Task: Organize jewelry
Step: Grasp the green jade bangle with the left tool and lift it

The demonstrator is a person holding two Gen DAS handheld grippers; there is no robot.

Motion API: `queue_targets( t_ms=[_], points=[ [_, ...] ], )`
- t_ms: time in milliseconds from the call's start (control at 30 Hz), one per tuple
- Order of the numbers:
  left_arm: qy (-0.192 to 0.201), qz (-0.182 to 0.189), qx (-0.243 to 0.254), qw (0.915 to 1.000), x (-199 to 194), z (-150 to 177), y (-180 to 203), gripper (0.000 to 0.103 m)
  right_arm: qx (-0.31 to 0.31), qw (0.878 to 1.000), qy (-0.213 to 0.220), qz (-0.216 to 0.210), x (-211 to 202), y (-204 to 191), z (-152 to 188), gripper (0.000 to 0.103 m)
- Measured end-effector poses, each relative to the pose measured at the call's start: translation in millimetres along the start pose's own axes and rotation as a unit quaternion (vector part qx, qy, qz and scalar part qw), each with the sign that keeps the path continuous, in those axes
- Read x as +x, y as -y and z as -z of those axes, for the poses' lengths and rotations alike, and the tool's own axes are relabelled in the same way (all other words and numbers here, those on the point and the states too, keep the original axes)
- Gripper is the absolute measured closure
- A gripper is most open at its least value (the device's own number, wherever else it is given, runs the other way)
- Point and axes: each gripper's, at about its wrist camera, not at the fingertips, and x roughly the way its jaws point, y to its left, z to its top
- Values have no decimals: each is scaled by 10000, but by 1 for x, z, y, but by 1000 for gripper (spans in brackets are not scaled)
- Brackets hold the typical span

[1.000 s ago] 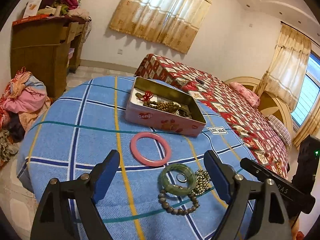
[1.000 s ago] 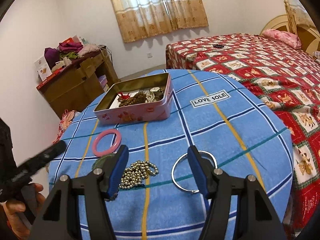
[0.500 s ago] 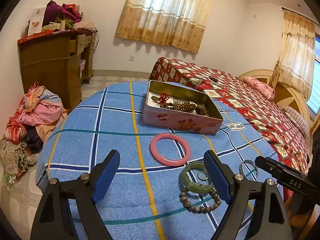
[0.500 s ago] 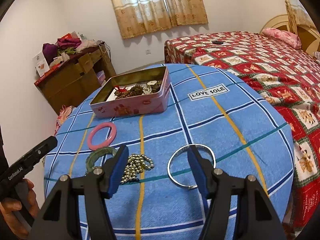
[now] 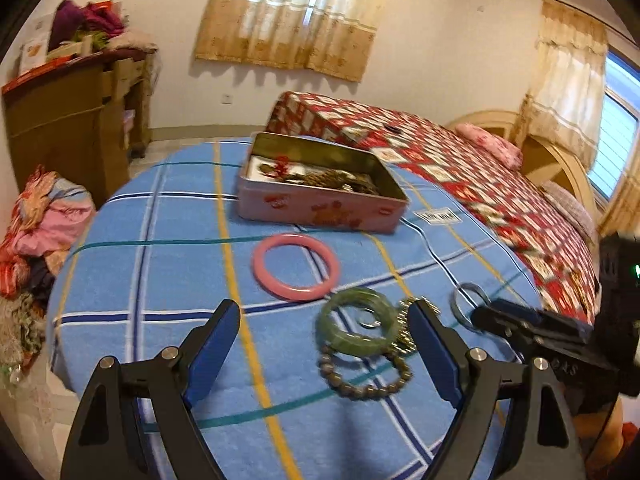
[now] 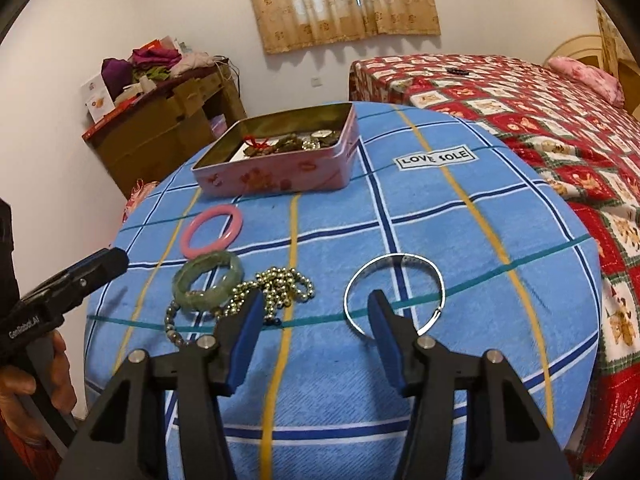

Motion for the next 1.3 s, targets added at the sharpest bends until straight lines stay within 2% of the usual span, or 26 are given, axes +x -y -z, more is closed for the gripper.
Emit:
queue_targets(
  t_ms=[133,267,500,567,600,667,700,767,833,867,1033,1300],
  points=[
    [-154,307,429,9985,6,4,19,17,82,9998,39,195,-4,12,-3,46],
    [-400,590,420,9966,22,3,24,17,183,9994,13,293,-5,22,-2,42],
    [-817,254,155,9962,55,-1,30,17,360,9991,-37,226,0,25,-1,40],
    [-1100,7,167,9938,68,1,32,17,364,9990,-34,268,0,27,-1,40],
    [-1117,-63,224,9935,69,0,35,18,380,9989,-26,278,-1,29,-2,40],
    [-1139,-6,199,9933,70,-2,35,18,435,9987,-20,263,-2,32,-2,40],
    [-1131,-12,149,9935,70,-3,33,21,472,9986,-18,247,-2,34,-2,40],
    [-1108,-170,137,9936,69,-4,30,37,511,9984,-15,242,-3,36,-2,40],
    [-1095,-159,123,9938,68,-3,25,67,544,9982,-14,232,-2,37,-3,40],
    [-1102,-43,51,9939,67,-2,21,73,560,9982,-16,227,-2,38,-3,40],
    [-913,234,-283,9951,57,-2,6,80,620,9978,-5,221,-3,40,-3,40],
    [-320,378,-152,9987,21,-16,8,82,424,9981,-62,441,-4,43,-2,40]
  ],
)
